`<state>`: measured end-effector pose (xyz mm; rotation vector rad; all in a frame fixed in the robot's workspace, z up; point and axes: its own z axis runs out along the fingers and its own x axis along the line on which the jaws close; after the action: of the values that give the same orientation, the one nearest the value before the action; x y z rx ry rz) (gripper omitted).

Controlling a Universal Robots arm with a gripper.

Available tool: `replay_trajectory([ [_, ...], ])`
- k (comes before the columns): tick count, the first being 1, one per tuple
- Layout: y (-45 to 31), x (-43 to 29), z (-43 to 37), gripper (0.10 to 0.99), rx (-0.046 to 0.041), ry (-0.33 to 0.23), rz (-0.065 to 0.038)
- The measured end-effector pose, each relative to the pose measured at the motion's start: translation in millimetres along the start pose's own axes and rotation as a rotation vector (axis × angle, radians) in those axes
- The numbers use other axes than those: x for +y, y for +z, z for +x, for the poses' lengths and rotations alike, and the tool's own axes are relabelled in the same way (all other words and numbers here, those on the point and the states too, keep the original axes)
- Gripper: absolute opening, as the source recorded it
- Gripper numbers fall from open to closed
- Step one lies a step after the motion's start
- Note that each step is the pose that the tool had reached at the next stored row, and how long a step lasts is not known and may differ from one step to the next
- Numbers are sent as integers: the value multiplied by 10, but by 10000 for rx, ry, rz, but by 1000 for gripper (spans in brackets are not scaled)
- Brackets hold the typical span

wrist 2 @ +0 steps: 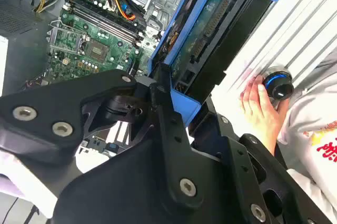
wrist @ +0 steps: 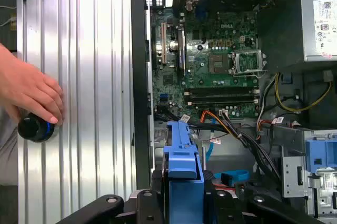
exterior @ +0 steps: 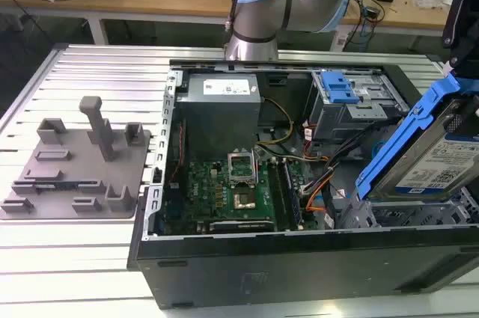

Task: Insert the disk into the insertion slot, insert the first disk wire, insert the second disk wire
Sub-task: 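Insert the disk into the insertion slot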

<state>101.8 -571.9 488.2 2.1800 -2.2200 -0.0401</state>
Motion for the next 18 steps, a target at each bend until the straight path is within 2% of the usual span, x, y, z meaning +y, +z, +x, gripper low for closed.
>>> replay_trajectory([
  [14, 0, 0, 0, 369, 0, 0, 0],
  [15, 0, 1, 0, 369, 0, 2, 45],
  [16, -1, 0, 0, 369, -3, 0, 247],
  [17, 0, 0, -2, 369, -10, -13, 564],
  [18, 0, 0, -4, 369, -64, -31, 774],
])
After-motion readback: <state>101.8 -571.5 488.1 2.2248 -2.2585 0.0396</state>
